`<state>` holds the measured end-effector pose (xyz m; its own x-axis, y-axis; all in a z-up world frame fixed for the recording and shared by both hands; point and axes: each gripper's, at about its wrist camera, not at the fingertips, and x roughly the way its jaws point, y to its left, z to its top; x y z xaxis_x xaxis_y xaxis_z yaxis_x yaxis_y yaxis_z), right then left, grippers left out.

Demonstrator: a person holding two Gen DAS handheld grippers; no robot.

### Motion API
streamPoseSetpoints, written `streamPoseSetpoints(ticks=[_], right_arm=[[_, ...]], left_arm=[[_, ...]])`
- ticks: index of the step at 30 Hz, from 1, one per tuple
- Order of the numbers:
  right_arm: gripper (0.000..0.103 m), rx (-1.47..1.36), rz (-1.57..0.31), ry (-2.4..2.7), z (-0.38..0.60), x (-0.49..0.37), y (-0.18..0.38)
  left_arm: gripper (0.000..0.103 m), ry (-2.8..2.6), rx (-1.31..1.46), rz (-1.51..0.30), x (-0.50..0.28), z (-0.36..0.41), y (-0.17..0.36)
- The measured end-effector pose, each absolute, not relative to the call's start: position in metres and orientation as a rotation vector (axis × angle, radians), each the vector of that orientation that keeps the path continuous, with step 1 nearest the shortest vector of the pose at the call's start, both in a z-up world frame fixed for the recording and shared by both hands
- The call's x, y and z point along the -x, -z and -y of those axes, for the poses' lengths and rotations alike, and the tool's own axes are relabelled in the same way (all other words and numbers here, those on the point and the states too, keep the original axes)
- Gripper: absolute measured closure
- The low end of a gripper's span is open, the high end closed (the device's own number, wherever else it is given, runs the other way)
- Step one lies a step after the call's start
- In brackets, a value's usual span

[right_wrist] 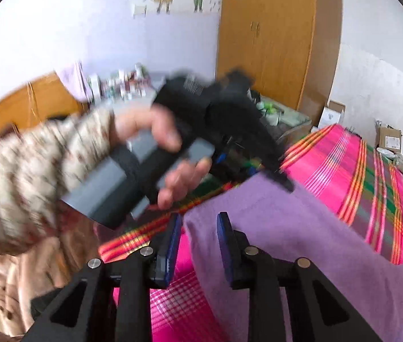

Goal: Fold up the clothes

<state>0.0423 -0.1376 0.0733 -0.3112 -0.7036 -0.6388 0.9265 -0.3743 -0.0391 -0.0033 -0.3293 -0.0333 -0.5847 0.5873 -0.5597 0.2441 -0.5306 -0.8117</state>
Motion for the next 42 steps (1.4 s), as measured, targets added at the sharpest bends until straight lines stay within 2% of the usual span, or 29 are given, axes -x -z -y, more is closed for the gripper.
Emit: streamPoseSetpoints(ticks=[4,8,13,17,26,35,39,42], right_arm=[[0.076,-0.649,-0.434,2.017,0.098,-0.007,-0.093],[0.076,-0.88,-0.419,2.289,0.05,0.069,-0.073],[0.076,-1.042,-0.39,2.385,0.012,0.098,-0.044],[0.076,-1.101,-0.394,2.359,0.014,0.091,-0.029],[0.077,-1.109,-0.282,2.355,-0.001,0.077,-0.053],[0.077,-1.107,-0.404,2.36,0.005,0.06,-0.044],[0.077,-1.015,-0.408,2.305,0.005,0.031,-0.056],[0.077,-1.014,-0.461,2.241,0.014,0.011,-0.044]], left_arm=[[0.087,-2.214,1.291,1.385,0.004,0.331,0.034],[0.087,-2.205,1.282,1.395,0.003,0.334,0.036],[0.086,-2.196,1.27,1.399,0.002,0.335,0.038],[0.086,-2.194,1.271,1.4,0.002,0.335,0.038],[0.086,-2.194,1.274,1.401,0.003,0.334,0.036],[0.085,-2.214,1.283,1.39,0.0,0.331,0.032],[0.083,-2.274,1.326,1.331,-0.007,0.328,0.022],[0.083,-2.28,1.33,1.349,-0.017,0.331,0.02]])
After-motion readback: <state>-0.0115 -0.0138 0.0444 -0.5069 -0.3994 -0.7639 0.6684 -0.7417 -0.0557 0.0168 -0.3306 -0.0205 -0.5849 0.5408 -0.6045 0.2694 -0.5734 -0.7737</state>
